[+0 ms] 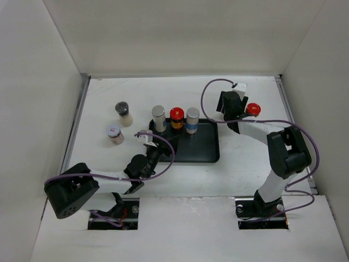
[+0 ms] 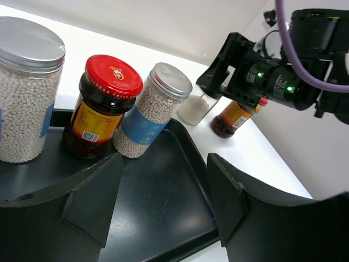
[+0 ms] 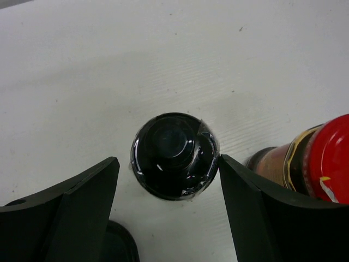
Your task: Organize the condiment bottles
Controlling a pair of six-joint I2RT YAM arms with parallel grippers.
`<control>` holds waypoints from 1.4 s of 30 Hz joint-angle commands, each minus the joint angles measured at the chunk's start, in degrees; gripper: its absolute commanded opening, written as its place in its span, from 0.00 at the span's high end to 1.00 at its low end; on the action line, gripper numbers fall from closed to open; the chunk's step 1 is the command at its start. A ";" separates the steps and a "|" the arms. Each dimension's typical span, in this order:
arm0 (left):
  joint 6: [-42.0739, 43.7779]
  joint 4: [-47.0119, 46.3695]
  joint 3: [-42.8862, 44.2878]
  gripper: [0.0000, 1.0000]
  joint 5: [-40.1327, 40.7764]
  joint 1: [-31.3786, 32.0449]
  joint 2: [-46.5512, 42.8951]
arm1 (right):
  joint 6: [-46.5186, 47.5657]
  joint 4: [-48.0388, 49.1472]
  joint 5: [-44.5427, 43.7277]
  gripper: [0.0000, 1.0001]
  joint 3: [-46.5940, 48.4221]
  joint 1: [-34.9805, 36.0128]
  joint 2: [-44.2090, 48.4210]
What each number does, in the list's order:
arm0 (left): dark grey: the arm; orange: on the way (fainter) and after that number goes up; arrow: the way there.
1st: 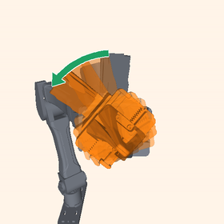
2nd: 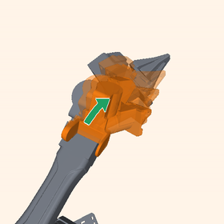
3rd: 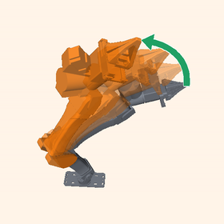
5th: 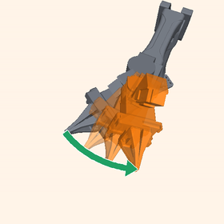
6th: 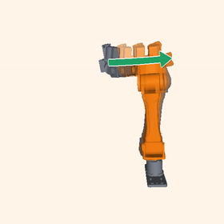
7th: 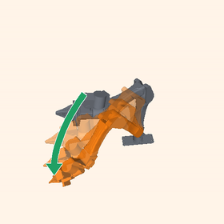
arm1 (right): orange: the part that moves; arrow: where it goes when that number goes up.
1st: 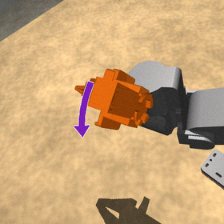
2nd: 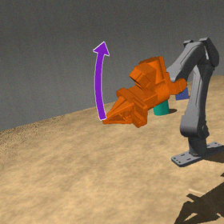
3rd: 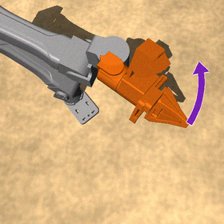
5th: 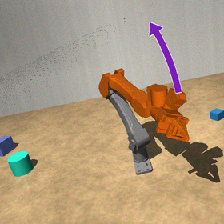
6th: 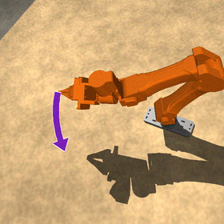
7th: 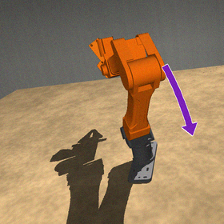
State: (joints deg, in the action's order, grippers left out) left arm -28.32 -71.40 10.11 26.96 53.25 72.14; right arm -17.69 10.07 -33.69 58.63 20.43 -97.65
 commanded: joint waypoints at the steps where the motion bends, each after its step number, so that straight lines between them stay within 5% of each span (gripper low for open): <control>1: -0.95 -3.75 0.09 0.38 -0.24 -0.48 -0.25 | 0.20 3.73 0.29 0.23 2.80 -1.31 -2.10; 7: -0.95 -3.66 -0.09 0.38 -0.16 -0.39 -0.60 | 1.25 8.55 0.39 0.46 -0.52 -0.26 2.09; 17: -1.13 -3.84 0.61 0.36 -0.06 -0.92 1.33 | 1.26 9.71 0.12 0.46 -9.94 10.89 17.57; 31: -1.57 -3.84 0.35 0.34 -0.24 -1.27 0.63 | -4.45 11.03 2.93 0.45 -11.34 16.27 10.90; 34: -1.57 -3.84 0.18 0.34 -0.33 -0.74 -0.06 | -4.54 11.64 2.49 0.40 -11.87 16.88 9.41; 38: -1.57 -3.84 0.26 0.33 -0.24 -1.09 0.37 | -4.46 11.12 1.97 0.15 -12.66 17.15 11.85; 42: -1.48 -3.84 0.18 0.33 -0.51 -0.65 -0.33 | -3.67 8.84 1.35 0.11 -13.54 16.62 17.04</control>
State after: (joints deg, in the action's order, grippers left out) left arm -29.15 -71.40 10.11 26.94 52.23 73.12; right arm -21.34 16.73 -31.07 45.74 37.08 -85.84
